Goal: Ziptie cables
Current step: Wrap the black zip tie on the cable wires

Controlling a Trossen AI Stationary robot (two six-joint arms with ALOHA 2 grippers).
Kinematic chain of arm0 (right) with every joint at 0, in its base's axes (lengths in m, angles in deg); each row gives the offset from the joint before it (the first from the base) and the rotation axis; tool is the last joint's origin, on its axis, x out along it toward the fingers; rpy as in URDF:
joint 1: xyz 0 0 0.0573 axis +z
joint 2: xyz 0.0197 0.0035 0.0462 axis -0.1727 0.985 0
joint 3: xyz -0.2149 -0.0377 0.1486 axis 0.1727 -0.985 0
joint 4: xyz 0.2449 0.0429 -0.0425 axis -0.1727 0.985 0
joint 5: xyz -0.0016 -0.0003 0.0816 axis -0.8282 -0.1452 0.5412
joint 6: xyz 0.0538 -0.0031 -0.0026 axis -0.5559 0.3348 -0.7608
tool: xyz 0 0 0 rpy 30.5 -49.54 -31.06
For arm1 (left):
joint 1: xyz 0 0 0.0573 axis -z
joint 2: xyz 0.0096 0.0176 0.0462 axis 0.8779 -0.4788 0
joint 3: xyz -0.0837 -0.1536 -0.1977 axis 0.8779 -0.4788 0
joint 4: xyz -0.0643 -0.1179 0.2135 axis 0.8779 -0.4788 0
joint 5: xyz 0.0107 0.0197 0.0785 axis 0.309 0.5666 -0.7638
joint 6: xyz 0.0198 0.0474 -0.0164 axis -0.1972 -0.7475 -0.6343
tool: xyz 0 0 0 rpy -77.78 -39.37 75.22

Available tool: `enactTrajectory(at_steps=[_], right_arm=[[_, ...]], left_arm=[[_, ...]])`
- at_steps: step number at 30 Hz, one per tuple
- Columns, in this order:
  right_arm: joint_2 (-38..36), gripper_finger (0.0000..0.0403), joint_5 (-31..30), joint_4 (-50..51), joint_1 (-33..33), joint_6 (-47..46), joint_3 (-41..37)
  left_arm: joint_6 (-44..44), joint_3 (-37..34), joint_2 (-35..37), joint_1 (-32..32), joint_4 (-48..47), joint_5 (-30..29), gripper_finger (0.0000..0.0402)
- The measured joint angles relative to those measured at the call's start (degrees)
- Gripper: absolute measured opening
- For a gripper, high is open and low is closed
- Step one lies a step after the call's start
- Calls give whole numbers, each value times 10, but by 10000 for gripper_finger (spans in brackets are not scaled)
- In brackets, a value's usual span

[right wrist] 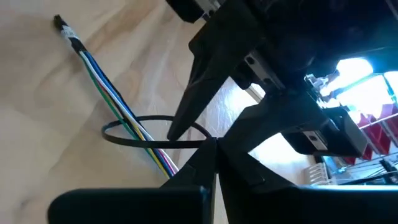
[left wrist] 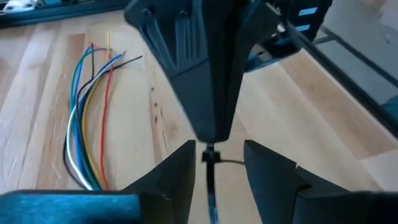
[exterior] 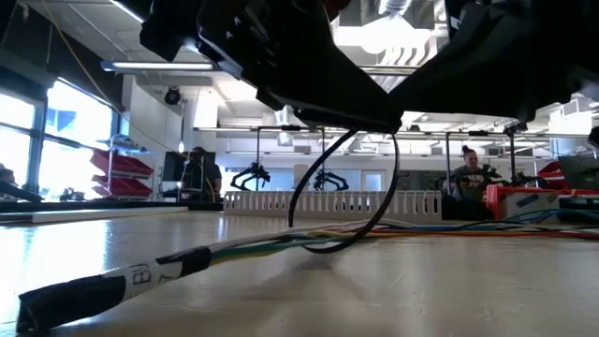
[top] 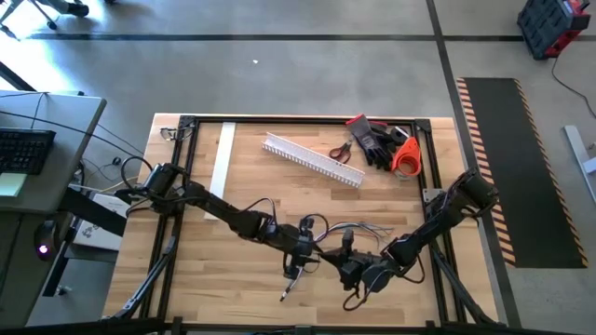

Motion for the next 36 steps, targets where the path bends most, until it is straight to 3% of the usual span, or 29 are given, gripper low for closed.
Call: enactTrajectory(at_steps=[12,26,36], right_arm=[[0,0,-1,1,0,35,0],[1,0,4,9,0,25,0],[1,0,-26,54,1,-86,0]], left_arm=[[-54,0,0,4,5,-17,10],[-182,1,-21,23,24,-97,9],[-185,1,-29,21,29,-140,9]])
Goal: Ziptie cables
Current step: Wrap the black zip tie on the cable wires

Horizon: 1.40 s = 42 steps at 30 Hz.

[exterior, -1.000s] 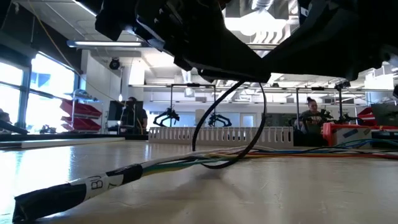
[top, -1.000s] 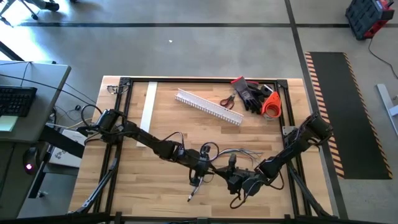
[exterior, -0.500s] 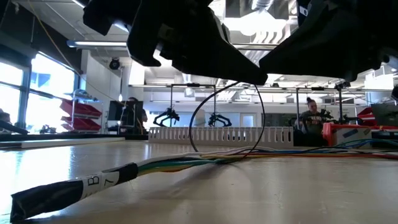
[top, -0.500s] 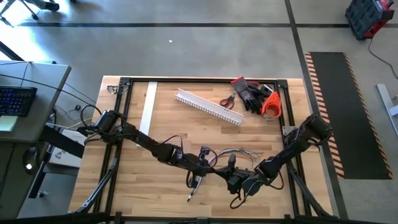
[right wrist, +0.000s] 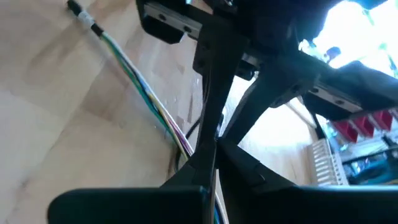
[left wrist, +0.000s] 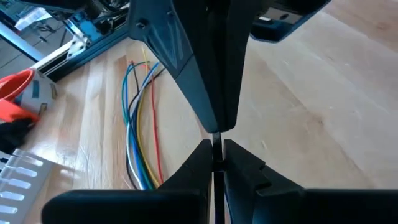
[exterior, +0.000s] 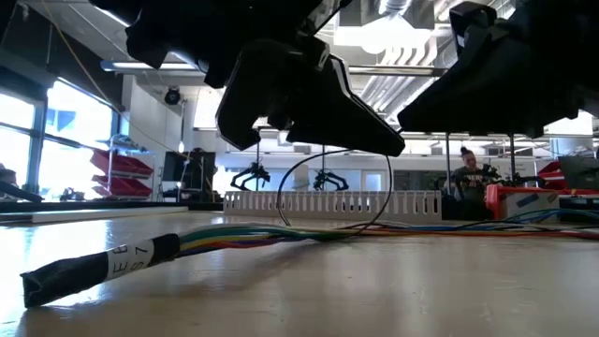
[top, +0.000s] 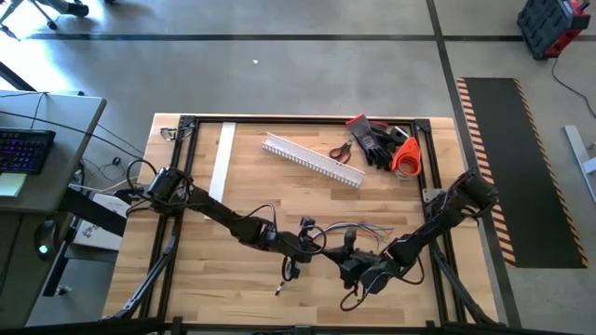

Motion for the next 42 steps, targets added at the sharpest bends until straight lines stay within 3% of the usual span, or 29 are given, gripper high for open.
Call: enactTrajectory(at_steps=[6,13,17,20,26,35,42], right_arm=[[0,19,-22,8,4,-49,0],[-21,115,-21,65,9,-188,0],[-30,155,15,85,-3,-257,0],[-30,160,50,83,-16,-270,0],[-30,122,76,76,-36,-284,0],[-30,12,83,70,-38,-284,0],[-31,2,69,87,-25,-296,0]], left_arm=[[3,0,0,1,2,-18,9],[-2,0,1,11,-4,-56,9],[-2,0,1,13,-7,-60,9],[-2,0,1,15,-7,-62,8],[-2,0,2,15,-9,-69,8],[-1,0,2,15,-13,-69,8],[5,0,7,16,-25,-74,8]])
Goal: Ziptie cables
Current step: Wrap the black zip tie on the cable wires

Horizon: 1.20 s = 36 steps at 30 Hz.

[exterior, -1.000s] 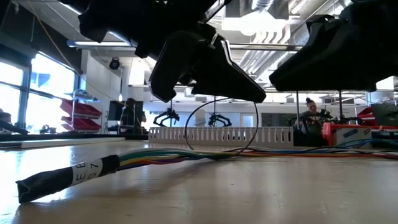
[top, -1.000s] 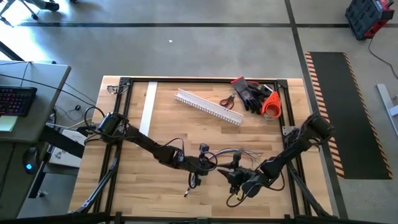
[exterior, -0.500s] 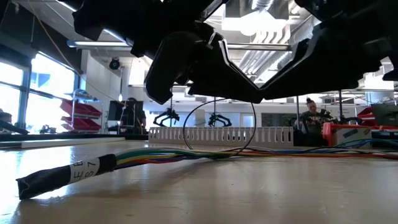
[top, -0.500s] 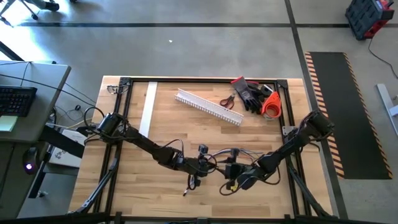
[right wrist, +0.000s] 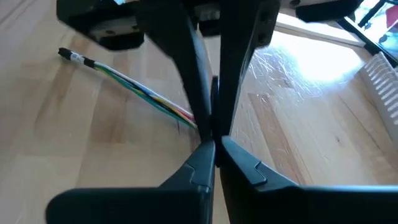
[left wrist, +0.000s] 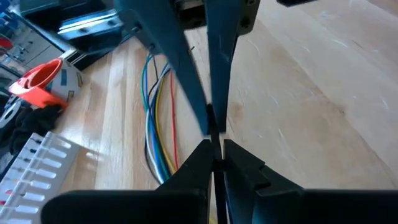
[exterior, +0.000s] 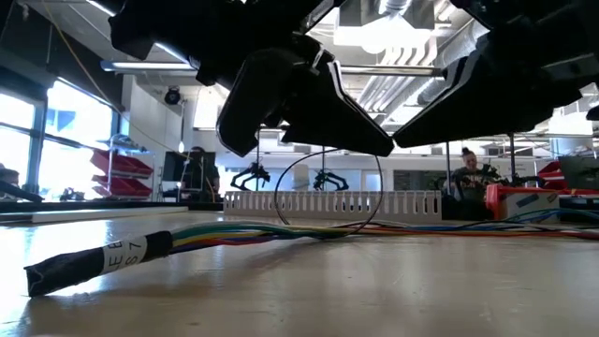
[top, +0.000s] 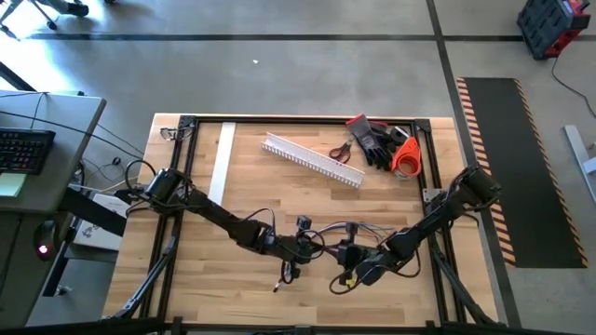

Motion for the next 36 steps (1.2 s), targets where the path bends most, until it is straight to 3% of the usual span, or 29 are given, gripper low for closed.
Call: enactTrajectory(at_steps=[9,20,23,25,28,33,36], right_arm=[[-1,0,-26,144,53,-166,1],[-65,1,-31,476,171,-501,0],[-74,0,-41,514,197,-535,-1],[-74,1,-89,483,195,-501,-1],[-68,18,-141,365,167,-357,-1],[-46,90,-88,152,79,-108,0],[-30,131,-30,75,22,-28,0]], left_arm=[[30,-1,26,-6,-92,-8,8],[60,-33,26,-31,-100,20,8],[59,-34,26,-34,-91,32,8],[59,-34,26,-35,-81,35,8],[59,-34,26,-35,-81,36,8],[59,-34,26,-35,-76,37,8],[59,-34,25,-35,-76,37,8]])
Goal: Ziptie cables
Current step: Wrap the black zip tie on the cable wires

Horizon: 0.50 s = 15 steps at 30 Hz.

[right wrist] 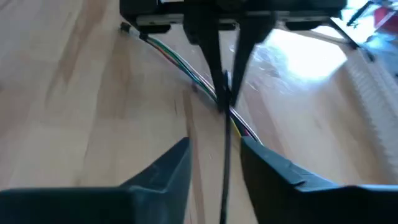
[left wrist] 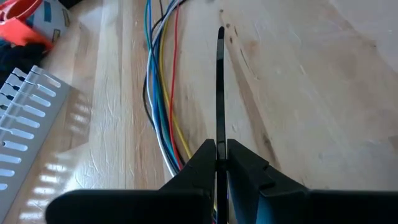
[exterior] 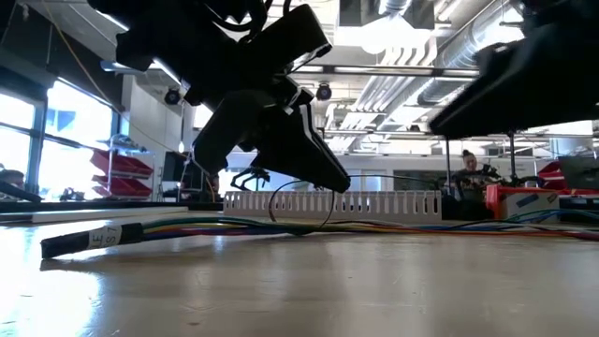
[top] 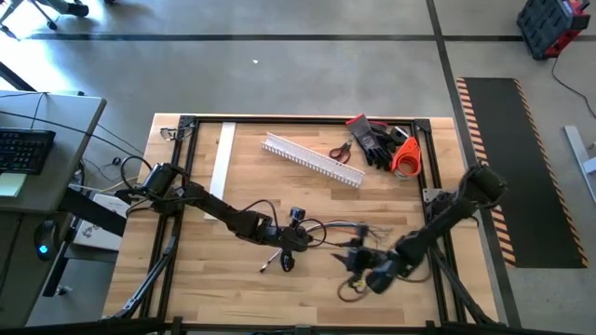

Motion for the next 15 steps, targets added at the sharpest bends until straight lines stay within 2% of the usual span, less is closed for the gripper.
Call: enactTrajectory(at_steps=[3,8,15], right_arm=[[14,149,49,-31,-47,26,0],[38,139,125,-82,-88,66,0],[50,96,121,-106,-102,85,0]], left_arm=[[0,0,0,0,0,0,8],[0,0,0,0,4,0,8],[0,0,0,0,5,0,8]])
